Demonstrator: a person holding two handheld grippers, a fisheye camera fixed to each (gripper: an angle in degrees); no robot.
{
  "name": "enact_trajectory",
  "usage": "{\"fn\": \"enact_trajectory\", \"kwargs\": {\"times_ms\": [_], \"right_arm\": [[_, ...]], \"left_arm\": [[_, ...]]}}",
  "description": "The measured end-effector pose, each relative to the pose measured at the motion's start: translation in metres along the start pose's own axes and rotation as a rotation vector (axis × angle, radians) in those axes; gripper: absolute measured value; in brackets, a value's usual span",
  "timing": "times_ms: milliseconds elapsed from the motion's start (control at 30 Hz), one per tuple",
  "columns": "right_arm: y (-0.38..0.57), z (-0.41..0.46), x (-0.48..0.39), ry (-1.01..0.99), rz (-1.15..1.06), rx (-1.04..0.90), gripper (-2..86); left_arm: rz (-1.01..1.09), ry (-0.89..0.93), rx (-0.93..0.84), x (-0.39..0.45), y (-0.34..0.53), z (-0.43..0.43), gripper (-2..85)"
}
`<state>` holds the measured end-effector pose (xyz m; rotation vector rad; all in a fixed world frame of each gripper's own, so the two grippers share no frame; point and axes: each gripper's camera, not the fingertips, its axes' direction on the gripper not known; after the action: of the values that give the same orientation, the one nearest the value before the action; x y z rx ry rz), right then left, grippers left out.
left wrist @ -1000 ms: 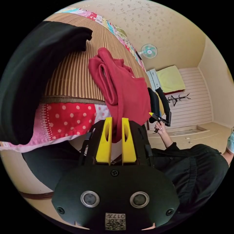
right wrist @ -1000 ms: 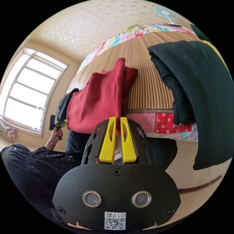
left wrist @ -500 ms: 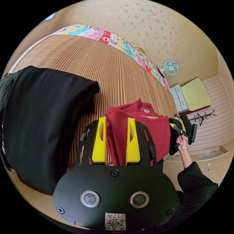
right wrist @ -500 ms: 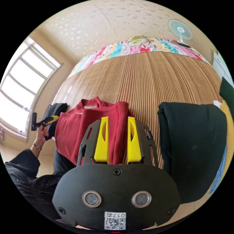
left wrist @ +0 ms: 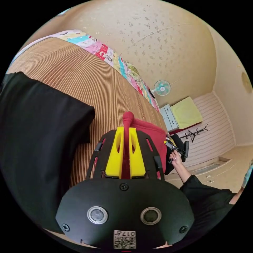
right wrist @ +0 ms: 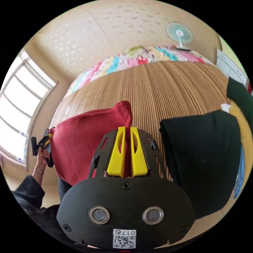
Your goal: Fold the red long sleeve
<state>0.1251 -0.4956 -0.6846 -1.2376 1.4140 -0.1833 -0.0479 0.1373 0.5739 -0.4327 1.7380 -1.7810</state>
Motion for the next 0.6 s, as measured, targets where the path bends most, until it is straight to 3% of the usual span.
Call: {"fn": "enact_trajectory", "kwargs": {"times_ms": [33,100,267,367,433,600], "right_arm": [[-0.001,0.028,-0.004,0.072,-0.008,-0.107,5.0],[0.004,0.042,-0.016,0.194,-0.048,-0.146,6.4],[0.042,-0.009,-0.055,0.196,-0.056,0.087,3.9],[0.067,-0.019,-0.089,0.078,-0.091,0.140,3.1],[0.074,-0.003,-0.132,-0.085,-0.188,0.069,3.7],[0.077,0.039,-0.251,-0.280,-0.387,-0.137,7.9]], "left_arm": [[-0.020,-0.036,-0.035,-0.005,-0.003,0.006,4.5],[-0.028,-0.132,-0.091,-0.014,-0.001,0.011,7.5],[0.073,-0.041,0.015,-0.017,0.066,-0.032,13.4],[-0.053,0.012,0.030,-0.043,0.123,-0.045,15.7],[-0.145,0.065,0.053,-0.060,0.155,-0.047,16.7],[-0.247,0.221,0.046,-0.087,0.209,-0.024,16.9]]}}
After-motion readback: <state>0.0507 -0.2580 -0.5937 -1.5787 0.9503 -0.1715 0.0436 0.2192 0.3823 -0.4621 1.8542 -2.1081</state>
